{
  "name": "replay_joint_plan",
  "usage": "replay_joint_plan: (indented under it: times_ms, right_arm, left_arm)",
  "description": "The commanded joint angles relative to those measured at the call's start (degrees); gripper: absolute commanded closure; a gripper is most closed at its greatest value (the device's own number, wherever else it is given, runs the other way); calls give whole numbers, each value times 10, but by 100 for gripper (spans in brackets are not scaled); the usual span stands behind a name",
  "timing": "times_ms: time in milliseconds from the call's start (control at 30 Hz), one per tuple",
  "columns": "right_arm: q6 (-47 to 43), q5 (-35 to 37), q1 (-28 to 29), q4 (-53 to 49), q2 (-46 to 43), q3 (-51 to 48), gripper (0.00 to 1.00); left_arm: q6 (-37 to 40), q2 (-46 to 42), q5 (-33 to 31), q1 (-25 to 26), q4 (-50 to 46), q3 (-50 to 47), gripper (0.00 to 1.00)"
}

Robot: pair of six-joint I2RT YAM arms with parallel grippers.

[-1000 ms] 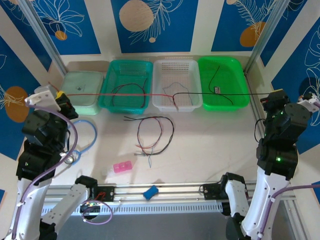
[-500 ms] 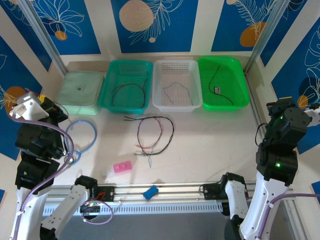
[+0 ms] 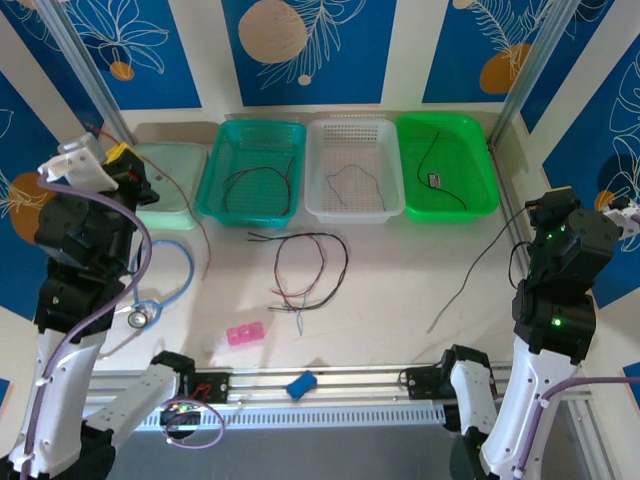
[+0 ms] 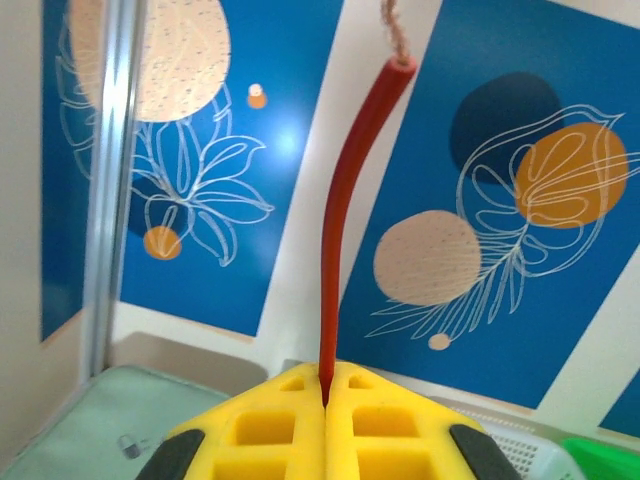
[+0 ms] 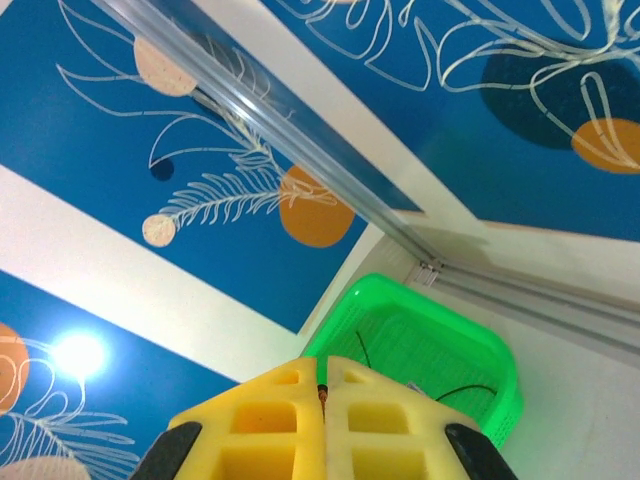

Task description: Untangle the cables

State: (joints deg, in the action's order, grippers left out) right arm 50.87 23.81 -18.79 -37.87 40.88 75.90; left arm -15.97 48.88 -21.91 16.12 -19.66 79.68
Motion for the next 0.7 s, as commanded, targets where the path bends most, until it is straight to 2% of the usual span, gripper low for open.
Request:
replay_joint_plan:
  times_ms: [0, 200, 400, 667]
  right_arm:
    - [15, -34, -1, 16, 2, 0, 100]
    - [17, -43, -2, 18, 3, -4, 100]
    - [10, -51, -2, 19, 5, 0, 100]
    - [20, -69, -1, 18, 9, -2, 100]
  left_arm:
    - [-6, 30, 32, -5, 49, 50, 100]
    - [3, 125, 68, -3, 114, 145, 100]
    - [37, 272, 126, -4, 138, 304, 100]
    - [54, 426, 124, -4, 153, 447, 100]
